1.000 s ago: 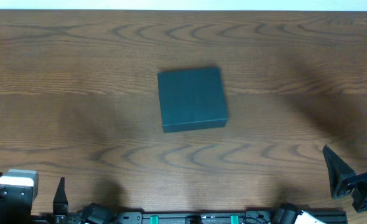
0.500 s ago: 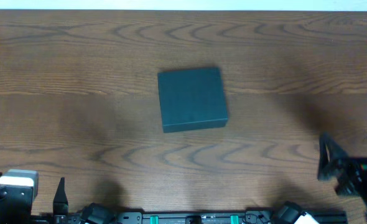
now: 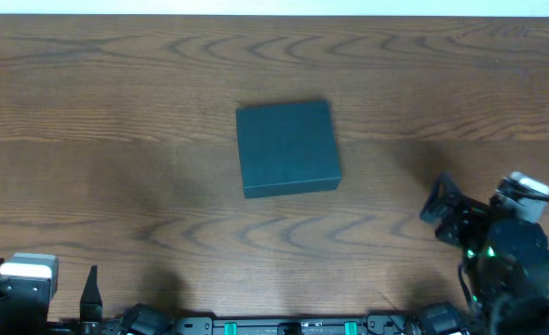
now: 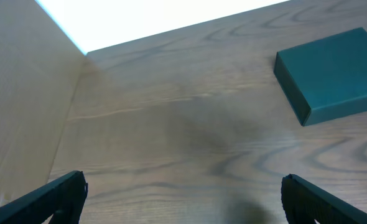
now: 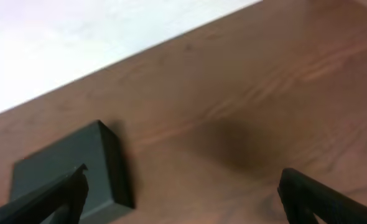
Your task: Pack container
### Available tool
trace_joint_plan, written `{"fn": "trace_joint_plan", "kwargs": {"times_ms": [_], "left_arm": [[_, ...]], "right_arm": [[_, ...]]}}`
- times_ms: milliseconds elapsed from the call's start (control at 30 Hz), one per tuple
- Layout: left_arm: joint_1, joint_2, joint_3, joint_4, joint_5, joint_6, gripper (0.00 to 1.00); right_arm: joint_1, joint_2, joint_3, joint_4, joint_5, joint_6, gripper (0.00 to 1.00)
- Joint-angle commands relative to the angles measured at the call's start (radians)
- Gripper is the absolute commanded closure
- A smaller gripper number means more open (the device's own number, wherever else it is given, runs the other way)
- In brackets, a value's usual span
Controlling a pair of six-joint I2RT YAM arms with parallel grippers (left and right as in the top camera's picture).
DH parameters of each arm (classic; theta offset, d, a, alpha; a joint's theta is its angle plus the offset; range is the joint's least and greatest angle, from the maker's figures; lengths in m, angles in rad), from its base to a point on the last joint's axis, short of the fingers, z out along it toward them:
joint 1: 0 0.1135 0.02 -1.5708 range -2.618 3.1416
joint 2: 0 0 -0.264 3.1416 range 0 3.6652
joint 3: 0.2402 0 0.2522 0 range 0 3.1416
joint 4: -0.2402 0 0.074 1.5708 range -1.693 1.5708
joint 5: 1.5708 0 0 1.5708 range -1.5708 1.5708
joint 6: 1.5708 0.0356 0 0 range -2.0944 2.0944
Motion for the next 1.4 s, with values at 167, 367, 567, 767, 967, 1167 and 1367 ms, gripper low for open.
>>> {"fn": "trace_joint_plan", "kwargs": {"times_ms": [167,367,567,767,967,1167,1367], "left_arm": [[-0.001,0.009,-0.002,0.0,-0.012,-0.001,0.02],[-0.001,0.009,-0.002,0.0,-0.012,-0.002,0.02],[-0.001,0.009,-0.002,0.0,-0.012,-0.001,0.02],[-0.001,0.009,-0.002,0.0,-0.012,-0.001,0.02],[-0.001,0.009,-0.002,0.0,-0.012,-0.001,0.02],[-0.001,0.009,-0.002,0.0,-0.012,-0.002,0.02],[-0.001,0.009,-0.002,0.0,-0.012,-0.001,0.02]], "right_arm": [[-0.254,-0.025,-0.256,0.264,-0.27,-0.292,0.01],[-0.291,-0.155,-0.474,0.445,-0.221,-0.292,0.01],[-0.271,-0.311,-0.612,0.459,-0.243,-0.291,0.01],[-0.225,-0.407,-0.634,0.396,-0.241,-0.356,0.01],[-0.225,-0.472,-0.695,0.371,-0.241,-0.393,0.01],[-0.225,-0.506,-0.742,0.388,-0.241,-0.393,0.01],[-0.225,-0.51,-0.742,0.387,-0.216,-0.396,0.01]]}}
